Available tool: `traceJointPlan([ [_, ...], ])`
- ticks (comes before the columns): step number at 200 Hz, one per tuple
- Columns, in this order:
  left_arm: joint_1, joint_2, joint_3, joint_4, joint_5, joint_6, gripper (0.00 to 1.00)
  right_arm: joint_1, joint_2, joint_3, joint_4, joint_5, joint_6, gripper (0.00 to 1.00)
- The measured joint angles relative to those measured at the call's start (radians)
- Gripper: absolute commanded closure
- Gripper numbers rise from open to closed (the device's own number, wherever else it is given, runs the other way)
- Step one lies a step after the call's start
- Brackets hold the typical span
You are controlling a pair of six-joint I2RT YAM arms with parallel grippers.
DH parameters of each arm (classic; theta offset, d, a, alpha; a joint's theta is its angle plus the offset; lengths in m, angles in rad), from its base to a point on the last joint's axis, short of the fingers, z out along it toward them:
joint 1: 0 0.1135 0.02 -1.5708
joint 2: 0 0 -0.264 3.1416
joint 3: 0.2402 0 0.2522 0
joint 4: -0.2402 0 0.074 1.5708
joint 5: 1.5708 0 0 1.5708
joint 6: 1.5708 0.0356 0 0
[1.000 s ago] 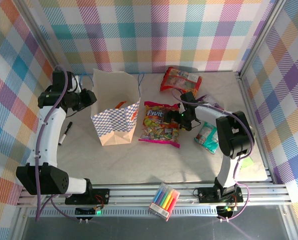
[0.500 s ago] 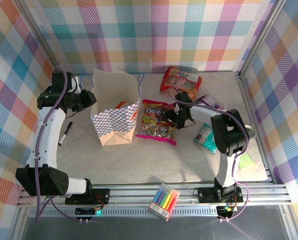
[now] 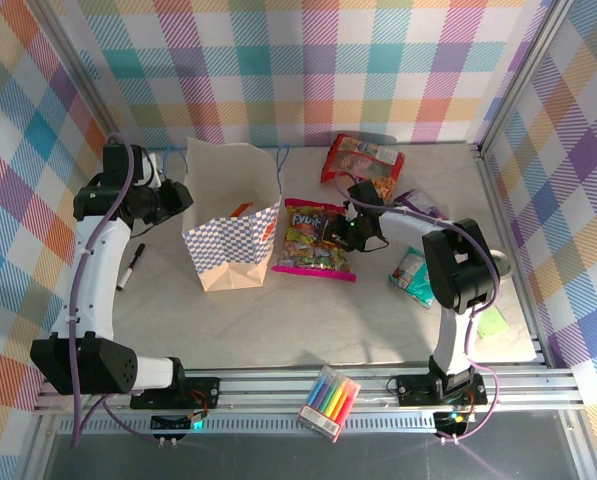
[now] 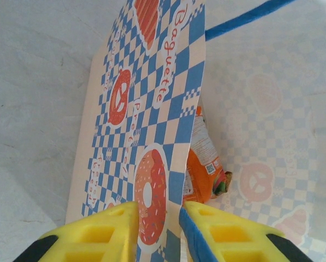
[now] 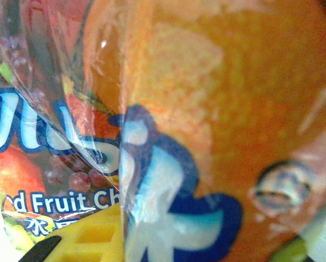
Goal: Place the snacks into the paper bag
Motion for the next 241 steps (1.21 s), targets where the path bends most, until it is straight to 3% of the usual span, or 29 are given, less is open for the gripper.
traceJointPlan([
  [9, 0.0, 0.0, -0.003, -0.001, 0.0, 0.0, 0.71, 0.0, 0.0, 0.002, -0.003, 0.002, -0.003, 1.0],
  [150, 0.0, -0.014, -0.001, 0.0, 0.002, 0.0, 0.7, 0.014, -0.099, 0.032, -0.218, 0.182, -0.084, 1.0],
  [241, 0.0, -0.013, 0.062, 0.002, 0.011, 0.0, 0.6, 0.013, -0.208, 0.082, -0.399, 0.286, -0.143, 1.0],
])
